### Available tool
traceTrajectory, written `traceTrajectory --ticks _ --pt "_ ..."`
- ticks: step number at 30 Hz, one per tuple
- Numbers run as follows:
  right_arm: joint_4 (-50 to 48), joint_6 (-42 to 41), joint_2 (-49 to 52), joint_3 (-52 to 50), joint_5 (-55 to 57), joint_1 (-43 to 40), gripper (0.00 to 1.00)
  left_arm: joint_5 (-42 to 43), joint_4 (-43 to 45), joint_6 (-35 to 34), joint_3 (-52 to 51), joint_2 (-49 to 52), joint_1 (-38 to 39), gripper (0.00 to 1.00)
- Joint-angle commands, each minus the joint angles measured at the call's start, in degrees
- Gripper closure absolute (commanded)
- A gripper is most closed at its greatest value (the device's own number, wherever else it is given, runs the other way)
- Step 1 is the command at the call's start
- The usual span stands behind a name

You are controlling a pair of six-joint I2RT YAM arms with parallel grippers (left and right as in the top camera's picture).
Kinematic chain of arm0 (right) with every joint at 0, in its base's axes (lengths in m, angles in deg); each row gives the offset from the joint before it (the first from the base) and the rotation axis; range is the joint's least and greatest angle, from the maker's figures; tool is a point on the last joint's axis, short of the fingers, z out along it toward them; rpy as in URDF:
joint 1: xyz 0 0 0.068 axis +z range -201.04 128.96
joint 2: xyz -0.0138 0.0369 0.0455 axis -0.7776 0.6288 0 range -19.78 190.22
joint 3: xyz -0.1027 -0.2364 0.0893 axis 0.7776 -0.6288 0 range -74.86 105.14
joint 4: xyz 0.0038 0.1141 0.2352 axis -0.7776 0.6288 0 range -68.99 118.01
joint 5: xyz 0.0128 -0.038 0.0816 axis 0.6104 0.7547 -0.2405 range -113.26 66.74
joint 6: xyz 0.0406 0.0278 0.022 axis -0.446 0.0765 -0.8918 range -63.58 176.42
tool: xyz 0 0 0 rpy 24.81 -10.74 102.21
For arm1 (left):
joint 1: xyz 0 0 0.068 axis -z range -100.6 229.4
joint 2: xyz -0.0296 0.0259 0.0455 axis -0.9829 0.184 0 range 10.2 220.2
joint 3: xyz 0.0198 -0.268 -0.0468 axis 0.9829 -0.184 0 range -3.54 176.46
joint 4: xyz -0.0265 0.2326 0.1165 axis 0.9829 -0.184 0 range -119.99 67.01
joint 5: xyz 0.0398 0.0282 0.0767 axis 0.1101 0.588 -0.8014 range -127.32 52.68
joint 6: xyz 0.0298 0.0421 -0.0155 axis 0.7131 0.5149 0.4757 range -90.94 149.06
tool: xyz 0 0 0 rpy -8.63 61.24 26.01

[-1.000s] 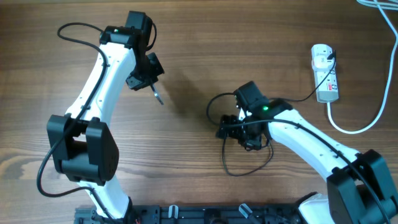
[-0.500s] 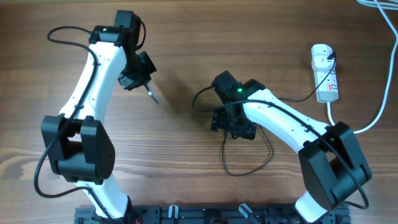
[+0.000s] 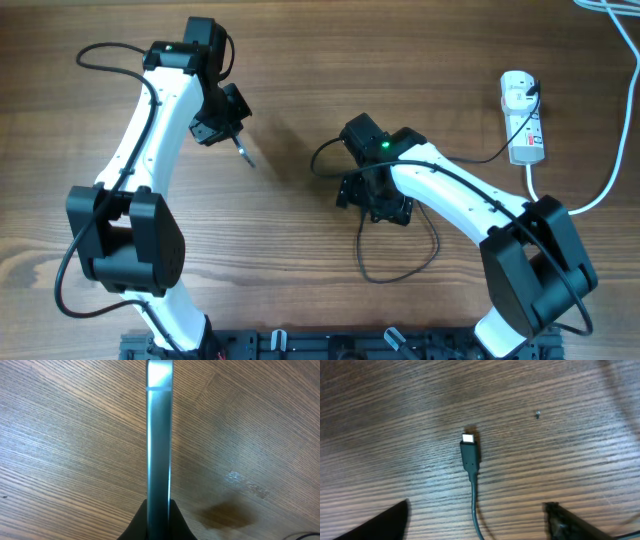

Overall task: Plug charger to phone and switch on socket
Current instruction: 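Move the right gripper down over the black USB-C cable plug, then lower the right gripper around the cable plug and close it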

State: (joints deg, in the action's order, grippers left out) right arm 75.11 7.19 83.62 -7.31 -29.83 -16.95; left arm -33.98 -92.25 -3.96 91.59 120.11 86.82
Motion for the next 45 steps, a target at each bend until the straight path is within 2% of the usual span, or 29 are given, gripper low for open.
traceTrajectory --ticks 1,2,8,15,20,22,29,32,36,45 --pt "0.17 -0.39 0.55 0.22 1.01 1.31 0.23 0.7 -0.04 1.07 -0.11 -1.42 -0.46 0.96" --pt "0.13 -0.72 0.57 0.22 1.97 1.99 0.29 0.7 -0.07 1.09 -0.11 -1.42 -0.46 0.96" --pt "-1.97 -3.23 1.36 -2.38 5.68 3.98 0.47 0.7 -0.59 1.09 -0.11 -1.42 -0.46 0.96" --pt "-5.68 -1.11 7.17 -3.85 3.96 4.0 0.51 0.7 -0.63 1.09 -0.11 -1.42 -0.48 0.96" --pt "-5.55 -1.75 8.28 -3.87 3.5 4.0 0.58 0.7 -0.52 1.09 -0.11 -1.42 -0.46 0.96" --pt "-5.55 -1.75 8.28 -3.89 3.52 4.0 0.66 0.7 -0.52 1.09 -0.11 -1.42 -0.46 0.96" --pt "-5.7 -1.75 8.28 -3.89 4.02 3.98 0.74 0.7 -0.61 1.09 -0.11 -1.42 -0.46 0.96" --pt "-5.86 -1.75 8.28 -3.89 4.48 3.98 0.81 0.7 -0.61 1.07 -0.11 -1.42 -0.46 0.96" --pt "-5.86 -1.75 8.28 -3.89 4.74 3.98 0.83 0.7 -0.63 1.09 -0.11 -1.42 -0.46 0.96" --pt "-6.69 -0.37 8.28 -3.89 5.46 3.93 0.79 0.7 -0.61 1.09 -0.11 -1.42 -0.46 0.96"
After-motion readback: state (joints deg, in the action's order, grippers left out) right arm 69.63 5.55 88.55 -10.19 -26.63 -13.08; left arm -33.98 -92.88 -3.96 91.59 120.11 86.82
